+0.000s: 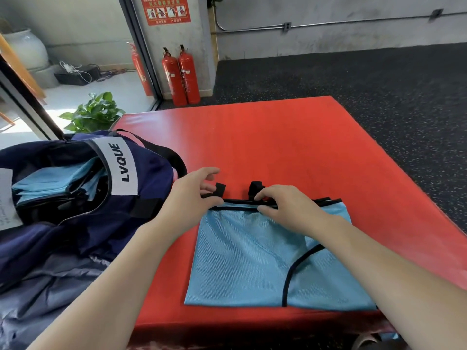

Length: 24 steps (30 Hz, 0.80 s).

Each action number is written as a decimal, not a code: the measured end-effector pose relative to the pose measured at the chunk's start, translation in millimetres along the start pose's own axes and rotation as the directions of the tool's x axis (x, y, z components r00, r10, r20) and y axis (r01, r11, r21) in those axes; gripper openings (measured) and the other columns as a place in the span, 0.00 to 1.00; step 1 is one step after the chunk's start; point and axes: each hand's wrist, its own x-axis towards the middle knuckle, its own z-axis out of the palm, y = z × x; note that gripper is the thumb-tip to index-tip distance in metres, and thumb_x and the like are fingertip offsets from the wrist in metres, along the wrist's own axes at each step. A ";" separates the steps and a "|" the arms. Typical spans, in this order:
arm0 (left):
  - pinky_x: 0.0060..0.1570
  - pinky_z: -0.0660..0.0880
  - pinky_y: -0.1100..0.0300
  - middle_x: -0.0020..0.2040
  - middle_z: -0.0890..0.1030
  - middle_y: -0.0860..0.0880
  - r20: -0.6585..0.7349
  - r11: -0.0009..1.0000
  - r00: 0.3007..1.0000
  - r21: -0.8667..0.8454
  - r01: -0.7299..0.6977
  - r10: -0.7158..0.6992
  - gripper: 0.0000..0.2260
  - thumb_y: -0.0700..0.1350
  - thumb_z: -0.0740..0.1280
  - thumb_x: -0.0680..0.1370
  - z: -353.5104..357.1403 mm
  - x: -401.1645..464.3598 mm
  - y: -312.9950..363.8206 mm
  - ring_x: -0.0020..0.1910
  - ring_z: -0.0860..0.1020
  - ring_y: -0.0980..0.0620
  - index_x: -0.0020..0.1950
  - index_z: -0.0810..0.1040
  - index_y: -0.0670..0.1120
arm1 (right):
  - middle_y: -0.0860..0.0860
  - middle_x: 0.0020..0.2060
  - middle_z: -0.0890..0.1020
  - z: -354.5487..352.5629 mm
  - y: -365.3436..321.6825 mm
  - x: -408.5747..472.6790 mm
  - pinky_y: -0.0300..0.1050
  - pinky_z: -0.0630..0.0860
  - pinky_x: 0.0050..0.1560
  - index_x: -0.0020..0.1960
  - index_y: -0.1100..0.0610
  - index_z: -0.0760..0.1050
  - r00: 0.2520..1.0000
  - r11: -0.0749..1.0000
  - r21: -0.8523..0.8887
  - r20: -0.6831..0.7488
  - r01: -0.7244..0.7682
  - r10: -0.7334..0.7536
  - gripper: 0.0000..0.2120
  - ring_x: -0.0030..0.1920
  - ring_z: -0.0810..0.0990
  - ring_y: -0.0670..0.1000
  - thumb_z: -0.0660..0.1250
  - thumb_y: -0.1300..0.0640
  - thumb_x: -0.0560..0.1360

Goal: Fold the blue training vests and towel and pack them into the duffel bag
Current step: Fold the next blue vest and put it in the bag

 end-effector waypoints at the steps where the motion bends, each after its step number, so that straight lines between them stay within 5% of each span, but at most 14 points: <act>1: 0.47 0.73 0.76 0.58 0.80 0.56 0.022 1.000 1.000 -0.001 0.005 -0.005 0.30 0.42 0.80 0.68 -2.3 1.2 1.1 0.50 0.81 0.63 0.68 0.76 0.56 | 0.45 0.62 0.80 0.1 -0.2 -0.1 0.51 0.74 0.62 0.66 0.48 0.78 1.000 1.000 0.004 0.002 0.000 0.000 0.14 0.62 0.77 0.48 0.65 0.48 0.81; 9: 0.59 0.74 0.59 0.54 0.78 0.57 0.246 0.944 0.969 0.314 -0.103 0.023 0.34 0.49 0.83 0.63 -6.3 4.5 -0.5 0.55 0.76 0.57 0.68 0.77 0.55 | 0.46 0.65 0.78 -1.9 1.0 -1.5 0.51 0.71 0.67 0.68 0.47 0.75 1.000 1.000 -0.001 0.030 -0.002 0.002 0.15 0.66 0.74 0.49 0.65 0.49 0.81; 13: 0.52 0.73 0.59 0.47 0.76 0.61 0.115 0.916 0.991 0.387 -0.104 0.064 0.24 0.48 0.78 0.69 -10.4 9.3 -3.2 0.48 0.75 0.58 0.64 0.80 0.55 | 0.46 0.66 0.78 -2.0 1.9 -1.8 0.50 0.71 0.68 0.68 0.47 0.75 0.999 1.000 -0.001 0.042 -0.008 0.008 0.15 0.67 0.73 0.50 0.65 0.48 0.82; 18: 0.49 0.71 0.58 0.51 0.73 0.56 -0.076 0.938 0.997 0.347 0.011 0.016 0.21 0.50 0.76 0.72 -2.9 14.2 -8.1 0.46 0.73 0.57 0.64 0.78 0.55 | 0.47 0.65 0.78 -1.5 2.2 -0.7 0.52 0.71 0.67 0.68 0.47 0.75 0.999 1.000 0.003 0.048 -0.014 0.014 0.15 0.67 0.74 0.51 0.65 0.49 0.81; 24: 0.46 0.76 0.48 0.45 0.73 0.55 -0.042 0.917 0.998 0.397 -0.031 0.053 0.07 0.42 0.73 0.73 17.9 8.8 -0.8 0.43 0.74 0.51 0.45 0.75 0.51 | 0.43 0.65 0.78 -11.0 12.2 1.0 0.52 0.71 0.67 0.67 0.42 0.75 0.990 1.000 0.010 0.141 -0.018 0.017 0.19 0.66 0.74 0.48 0.70 0.50 0.78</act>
